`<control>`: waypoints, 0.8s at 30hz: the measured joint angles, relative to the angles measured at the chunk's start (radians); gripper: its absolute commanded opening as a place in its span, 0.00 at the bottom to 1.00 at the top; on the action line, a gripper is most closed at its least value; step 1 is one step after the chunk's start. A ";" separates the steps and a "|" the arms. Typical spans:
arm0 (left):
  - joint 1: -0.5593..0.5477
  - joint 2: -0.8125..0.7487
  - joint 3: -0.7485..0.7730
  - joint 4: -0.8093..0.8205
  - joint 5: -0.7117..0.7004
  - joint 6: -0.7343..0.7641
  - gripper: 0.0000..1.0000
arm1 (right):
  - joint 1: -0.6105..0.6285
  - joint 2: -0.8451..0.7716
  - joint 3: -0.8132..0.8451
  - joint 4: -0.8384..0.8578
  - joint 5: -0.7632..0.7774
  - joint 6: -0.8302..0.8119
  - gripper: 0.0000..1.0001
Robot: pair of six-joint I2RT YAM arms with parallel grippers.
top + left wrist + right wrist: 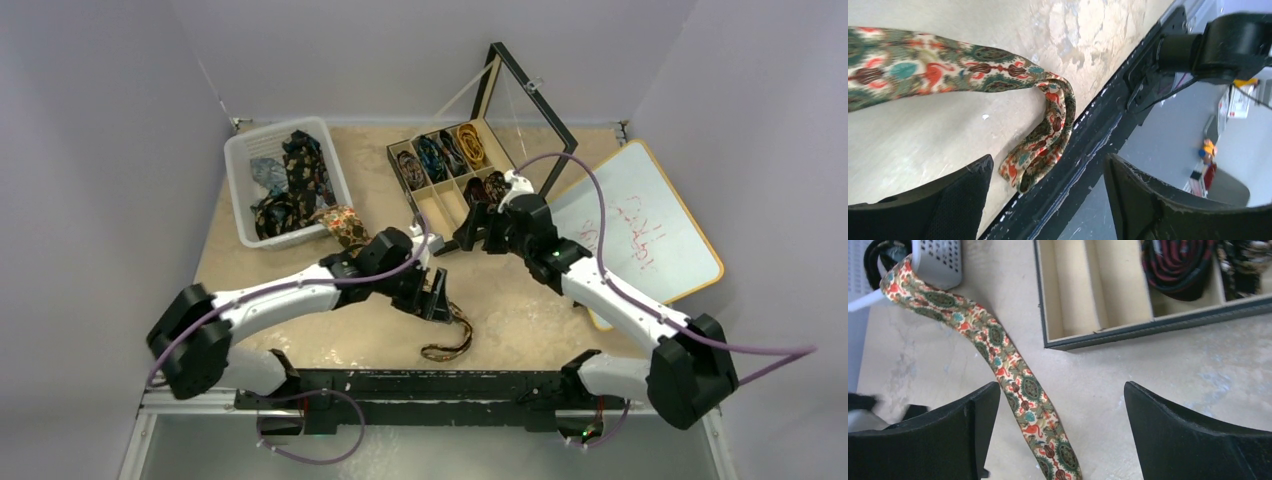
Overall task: Roll the ties
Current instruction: Place the tie at the center of the board, then move the tie to the center of the board.
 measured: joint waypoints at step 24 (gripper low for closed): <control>0.756 -0.282 -0.240 -0.055 -0.140 -0.085 0.93 | 0.221 0.364 0.136 0.380 -0.098 -0.042 0.87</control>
